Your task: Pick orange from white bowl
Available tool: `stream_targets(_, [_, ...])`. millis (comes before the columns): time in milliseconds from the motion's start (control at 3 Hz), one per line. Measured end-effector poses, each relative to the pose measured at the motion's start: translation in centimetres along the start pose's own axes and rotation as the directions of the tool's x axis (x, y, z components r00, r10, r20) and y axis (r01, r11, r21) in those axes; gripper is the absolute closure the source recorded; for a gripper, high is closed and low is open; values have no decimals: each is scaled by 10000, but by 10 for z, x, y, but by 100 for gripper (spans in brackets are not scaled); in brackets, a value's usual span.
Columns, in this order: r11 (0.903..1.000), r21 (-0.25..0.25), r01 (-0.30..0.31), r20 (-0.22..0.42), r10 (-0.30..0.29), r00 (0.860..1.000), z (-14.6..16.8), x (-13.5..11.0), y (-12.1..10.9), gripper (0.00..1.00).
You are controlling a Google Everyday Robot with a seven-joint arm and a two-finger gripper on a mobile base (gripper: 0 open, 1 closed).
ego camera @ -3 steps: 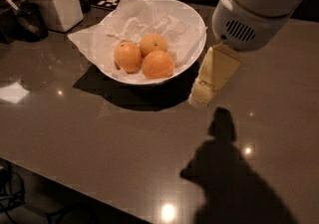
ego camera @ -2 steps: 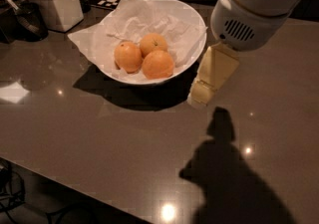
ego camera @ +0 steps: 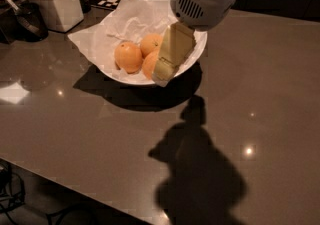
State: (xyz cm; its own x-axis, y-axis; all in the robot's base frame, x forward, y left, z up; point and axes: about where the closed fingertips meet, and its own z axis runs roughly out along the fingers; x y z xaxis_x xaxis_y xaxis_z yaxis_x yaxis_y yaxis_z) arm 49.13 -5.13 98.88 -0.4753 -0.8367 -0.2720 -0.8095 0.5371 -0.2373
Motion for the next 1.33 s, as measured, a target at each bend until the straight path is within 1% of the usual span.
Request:
stream_targets(333, [9992,-349,-185,53,187,9998,14,-24,-1,0])
stream_targets(667, [9976,-543,-431,-166,422,9990,31,-50,-8,0])
stream_targets(1000, [9947,-761,-698,-428,666,9969,50,-70,-16,0])
stream_targets(1333, [9881,-919,-1236,-678,1176,9907,67,-78,-33,12])
